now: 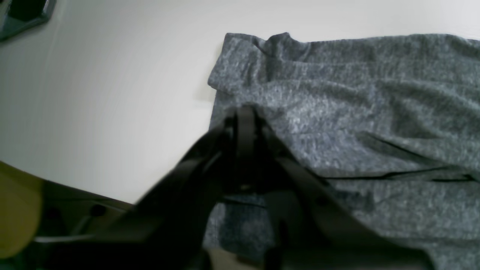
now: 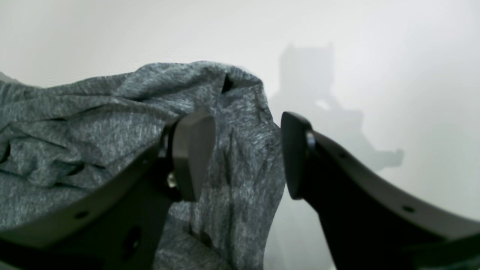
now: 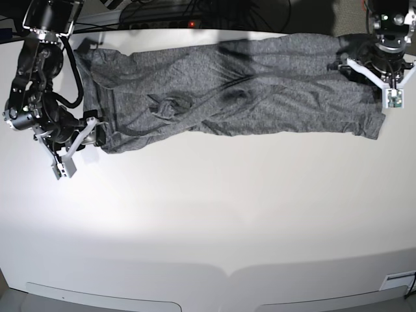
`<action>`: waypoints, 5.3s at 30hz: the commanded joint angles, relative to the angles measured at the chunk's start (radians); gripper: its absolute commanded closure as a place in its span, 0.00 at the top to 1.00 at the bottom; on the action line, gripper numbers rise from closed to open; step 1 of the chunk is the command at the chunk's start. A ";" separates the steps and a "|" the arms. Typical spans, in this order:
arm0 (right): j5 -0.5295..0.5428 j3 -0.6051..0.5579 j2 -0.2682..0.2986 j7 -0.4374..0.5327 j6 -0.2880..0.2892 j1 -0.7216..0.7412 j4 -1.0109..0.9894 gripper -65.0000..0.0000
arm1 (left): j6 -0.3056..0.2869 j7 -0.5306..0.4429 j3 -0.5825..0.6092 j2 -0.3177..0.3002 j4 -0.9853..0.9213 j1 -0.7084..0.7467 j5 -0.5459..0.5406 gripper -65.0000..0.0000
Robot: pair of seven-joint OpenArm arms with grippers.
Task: Fold the T-shirt properly
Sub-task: 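Grasp the shirt end with the left gripper and pull it straight, then lift the shirt end with the left gripper and fold it toward the right gripper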
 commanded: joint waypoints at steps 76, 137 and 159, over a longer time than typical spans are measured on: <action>0.009 0.006 0.010 -0.004 0.002 0.017 0.016 0.49 | -0.822 0.340 -0.240 -0.178 -0.853 -0.297 -1.093 0.13; 0.080 0.006 -0.056 -0.006 0.007 0.016 0.016 0.49 | -0.452 0.509 0.039 0.266 -0.178 -0.414 -0.682 0.00; 0.080 0.006 -0.056 -0.010 0.006 0.016 0.016 0.49 | -0.356 0.369 0.269 0.311 -0.178 -0.417 -0.603 0.00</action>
